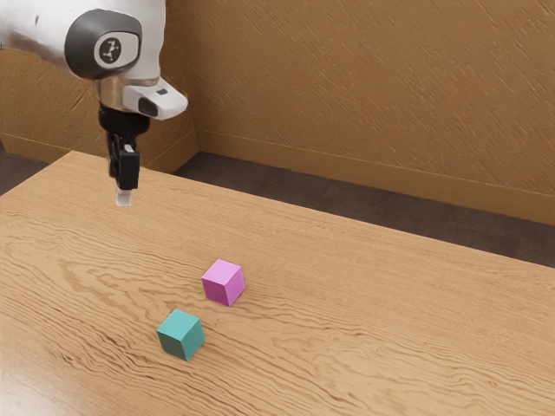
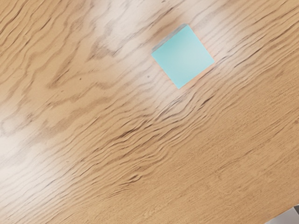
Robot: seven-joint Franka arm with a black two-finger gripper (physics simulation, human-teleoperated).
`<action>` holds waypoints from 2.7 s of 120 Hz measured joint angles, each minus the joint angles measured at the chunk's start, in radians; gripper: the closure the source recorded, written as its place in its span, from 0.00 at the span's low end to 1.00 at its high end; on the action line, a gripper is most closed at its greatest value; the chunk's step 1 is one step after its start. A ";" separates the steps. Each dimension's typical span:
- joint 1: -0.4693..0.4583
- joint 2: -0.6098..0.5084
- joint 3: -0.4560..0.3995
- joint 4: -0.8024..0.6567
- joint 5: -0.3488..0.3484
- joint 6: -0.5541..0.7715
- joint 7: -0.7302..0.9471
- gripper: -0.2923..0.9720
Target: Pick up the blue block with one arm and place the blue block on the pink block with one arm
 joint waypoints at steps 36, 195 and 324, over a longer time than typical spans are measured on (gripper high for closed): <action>0.011 -0.057 -0.024 -0.278 -0.066 0.197 -0.110 0.23; 0.070 0.109 -0.073 -0.569 -0.103 0.628 -0.624 0.23; 0.078 0.311 -0.073 -0.509 -0.059 0.717 -0.723 0.47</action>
